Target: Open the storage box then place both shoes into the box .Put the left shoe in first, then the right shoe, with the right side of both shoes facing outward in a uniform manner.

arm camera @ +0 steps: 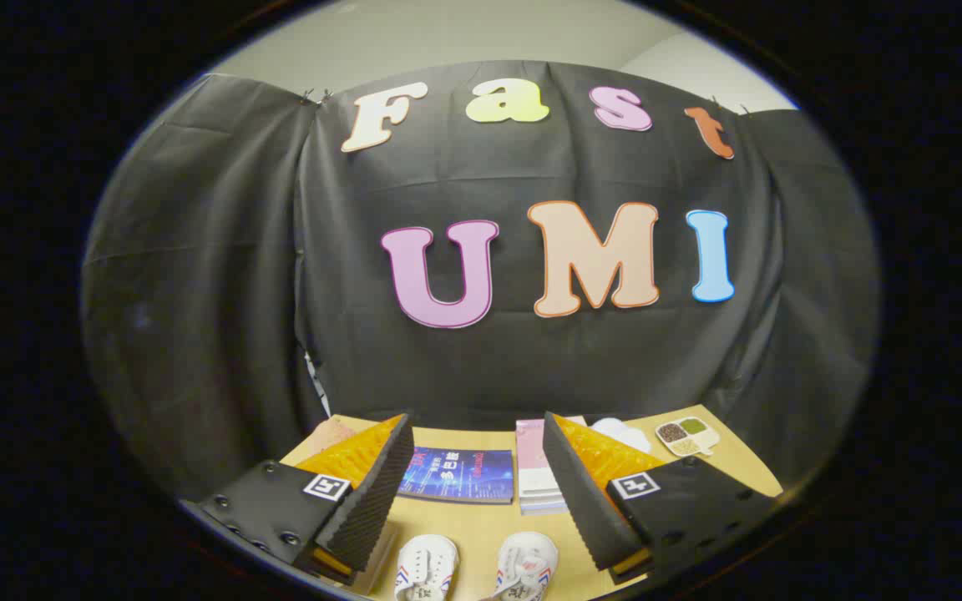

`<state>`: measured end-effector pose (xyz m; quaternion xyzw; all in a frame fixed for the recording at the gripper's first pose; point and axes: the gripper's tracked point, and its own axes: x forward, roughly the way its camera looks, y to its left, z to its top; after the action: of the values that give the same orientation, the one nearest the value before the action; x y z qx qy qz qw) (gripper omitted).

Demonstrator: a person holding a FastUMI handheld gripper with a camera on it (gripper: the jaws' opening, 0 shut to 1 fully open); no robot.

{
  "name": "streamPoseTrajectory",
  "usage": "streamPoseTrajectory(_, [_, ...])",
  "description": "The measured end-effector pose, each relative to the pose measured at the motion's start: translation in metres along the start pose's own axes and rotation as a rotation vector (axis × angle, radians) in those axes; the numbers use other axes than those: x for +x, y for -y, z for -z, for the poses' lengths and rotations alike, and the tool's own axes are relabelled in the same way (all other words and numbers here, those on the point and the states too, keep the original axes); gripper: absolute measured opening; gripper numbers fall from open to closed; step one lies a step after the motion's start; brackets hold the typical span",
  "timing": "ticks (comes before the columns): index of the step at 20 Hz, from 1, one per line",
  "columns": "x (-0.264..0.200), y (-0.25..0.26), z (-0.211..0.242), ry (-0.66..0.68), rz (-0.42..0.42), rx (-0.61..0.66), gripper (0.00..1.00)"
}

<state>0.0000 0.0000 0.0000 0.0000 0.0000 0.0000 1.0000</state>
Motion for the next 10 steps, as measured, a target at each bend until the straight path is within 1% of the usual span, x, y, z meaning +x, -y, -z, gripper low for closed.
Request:
streamPoseTrajectory(4, [0.003,-0.006,0.003,-0.011,-0.044,0.007,0.98])
streamPoseTrajectory(10, [0.008,-0.014,0.006,-0.032,-0.084,0.029,0.98])
